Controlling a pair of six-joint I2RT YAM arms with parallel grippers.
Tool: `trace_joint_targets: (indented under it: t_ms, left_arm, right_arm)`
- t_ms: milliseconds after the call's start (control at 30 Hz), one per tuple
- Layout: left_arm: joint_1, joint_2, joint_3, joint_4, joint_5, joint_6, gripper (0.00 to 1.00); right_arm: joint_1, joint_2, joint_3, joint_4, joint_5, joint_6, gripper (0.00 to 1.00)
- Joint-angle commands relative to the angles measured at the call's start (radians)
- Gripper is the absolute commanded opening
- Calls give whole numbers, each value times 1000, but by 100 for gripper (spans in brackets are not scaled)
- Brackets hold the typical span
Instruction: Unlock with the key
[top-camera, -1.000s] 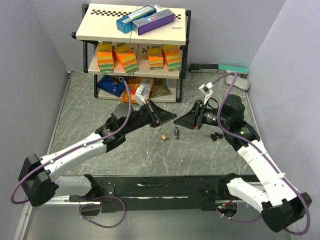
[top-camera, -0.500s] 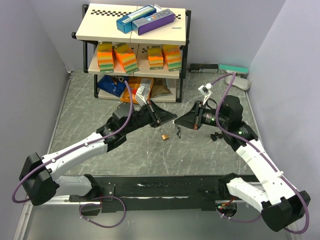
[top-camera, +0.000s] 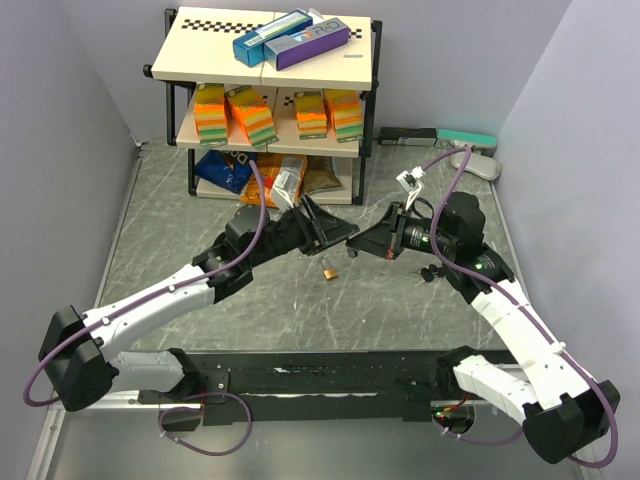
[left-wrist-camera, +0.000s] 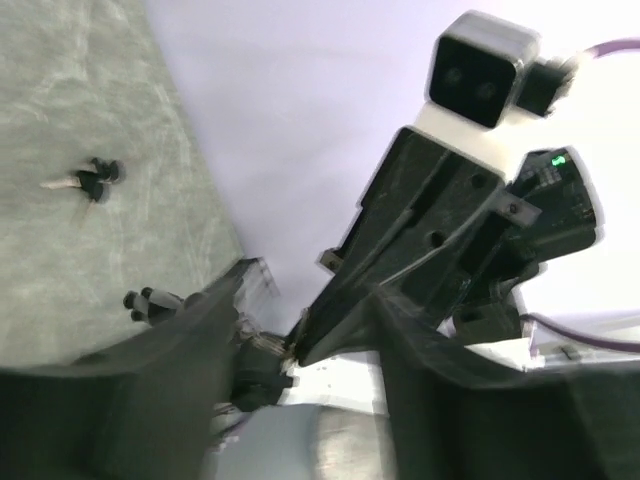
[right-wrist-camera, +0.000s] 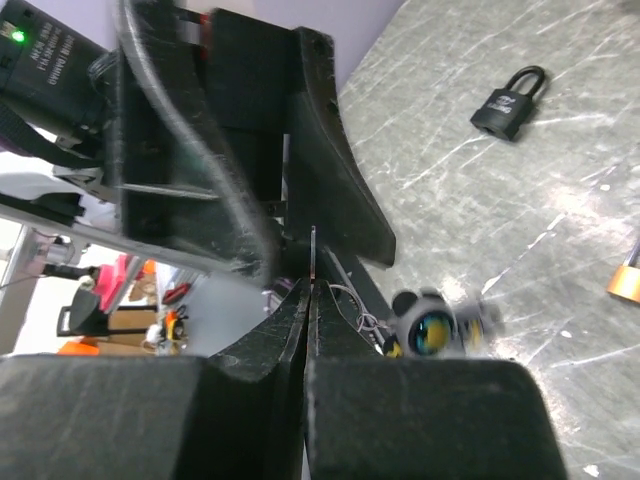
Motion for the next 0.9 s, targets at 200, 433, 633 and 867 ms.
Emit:
trace_joint_targets:
  t_ms: [200,433,633,867]
  left_arm:
    - [-7,17,252,-451,-206,97,76]
    - [-58,143,455,-700,-254,103,66]
    - [-92,240,596,-827,-289,124,60]
    - [-98,263,619,-843,-287,124,60]
  right_arm:
    - [26,-23,105,-179,150,-204,0]
    - [98,-11,218,-341,369,-361,0]
    - [142,-5,257,-410,492,-437,0]
    - [199,23,286,-455,614,-482,0]
